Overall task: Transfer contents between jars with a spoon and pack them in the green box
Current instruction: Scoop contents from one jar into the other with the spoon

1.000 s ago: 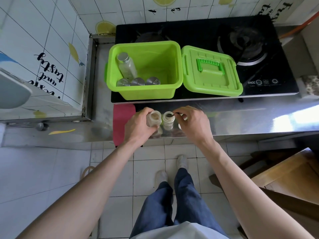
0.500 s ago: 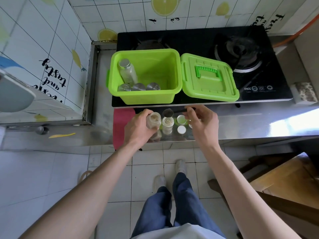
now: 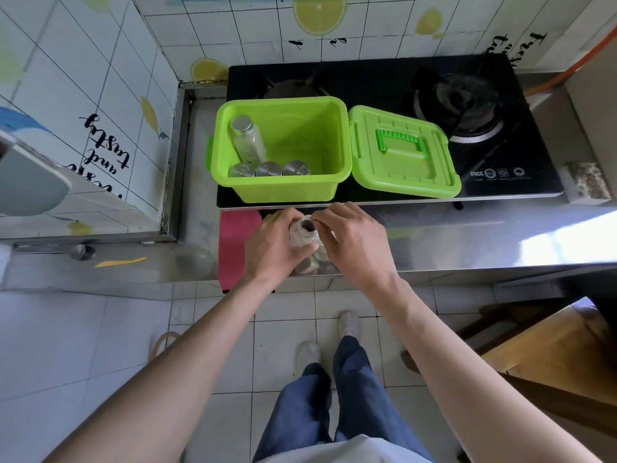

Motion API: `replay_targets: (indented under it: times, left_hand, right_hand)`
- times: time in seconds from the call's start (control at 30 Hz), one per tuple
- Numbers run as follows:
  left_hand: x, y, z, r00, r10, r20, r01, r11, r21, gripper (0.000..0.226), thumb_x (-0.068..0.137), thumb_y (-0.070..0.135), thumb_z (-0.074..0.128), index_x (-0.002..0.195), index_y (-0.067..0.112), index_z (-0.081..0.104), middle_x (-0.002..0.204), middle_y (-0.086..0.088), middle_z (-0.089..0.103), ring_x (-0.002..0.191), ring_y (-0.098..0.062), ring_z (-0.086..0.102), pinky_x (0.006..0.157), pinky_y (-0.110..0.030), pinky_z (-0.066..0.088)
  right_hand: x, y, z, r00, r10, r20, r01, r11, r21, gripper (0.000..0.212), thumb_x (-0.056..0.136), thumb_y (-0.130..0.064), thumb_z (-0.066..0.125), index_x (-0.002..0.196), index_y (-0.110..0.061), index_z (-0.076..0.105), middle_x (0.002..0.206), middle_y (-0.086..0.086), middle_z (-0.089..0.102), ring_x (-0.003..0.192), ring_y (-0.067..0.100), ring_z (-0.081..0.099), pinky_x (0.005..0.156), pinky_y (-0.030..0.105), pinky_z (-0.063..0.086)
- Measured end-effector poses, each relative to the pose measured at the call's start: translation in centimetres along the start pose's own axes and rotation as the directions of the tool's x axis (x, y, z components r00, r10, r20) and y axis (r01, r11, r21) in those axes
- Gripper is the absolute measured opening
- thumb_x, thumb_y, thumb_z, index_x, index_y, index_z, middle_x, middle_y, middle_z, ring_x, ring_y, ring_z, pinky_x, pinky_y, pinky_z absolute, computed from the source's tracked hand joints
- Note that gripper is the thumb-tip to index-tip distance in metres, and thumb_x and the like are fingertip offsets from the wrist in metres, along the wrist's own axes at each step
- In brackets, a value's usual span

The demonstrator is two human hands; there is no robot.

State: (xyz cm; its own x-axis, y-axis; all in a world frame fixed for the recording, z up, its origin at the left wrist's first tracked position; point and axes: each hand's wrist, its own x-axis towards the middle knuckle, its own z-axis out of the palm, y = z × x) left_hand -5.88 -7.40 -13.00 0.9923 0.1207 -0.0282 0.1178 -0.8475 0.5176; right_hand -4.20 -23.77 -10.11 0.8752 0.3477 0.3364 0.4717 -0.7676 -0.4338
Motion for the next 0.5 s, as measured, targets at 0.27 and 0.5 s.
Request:
replay_targets:
  times: [0.27, 0.5]
  left_hand:
    - [-0.28, -0.30, -0.21, 1.000, 0.026, -0.013, -0.026, 1.000, -0.004, 0.042, 0.076, 0.048, 0.086, 0.108, 0.032, 0.063, 0.102, 0.016, 0.070, 0.092, -0.013, 0.063, 0.066, -0.036, 0.053]
    - [-0.21, -0.53, -0.16, 0.999, 0.036, -0.031, -0.036, 0.999, -0.011, 0.047, 0.075, 0.049, 0.088, 0.111, 0.031, 0.063, 0.104, 0.016, 0.069, 0.093, -0.012, 0.063, 0.066, -0.035, 0.053]
  right_hand:
    - [0.59, -0.42, 1.09, 0.948, 0.291, 0.125, -0.317, 0.869, 0.381, 0.015, 0.094, -0.021, 0.062, 0.091, -0.019, 0.076, 0.087, -0.006, 0.077, 0.078, 0.013, 0.070, 0.070, 0.039, 0.058]
    - [0.81, 0.42, 0.90, 0.816, 0.482, 0.317, -0.563, 0.543, 0.624, 0.017, 0.097, -0.010, 0.063, 0.088, -0.015, 0.077, 0.079, 0.003, 0.078, 0.068, 0.012, 0.071, 0.067, 0.033, 0.058]
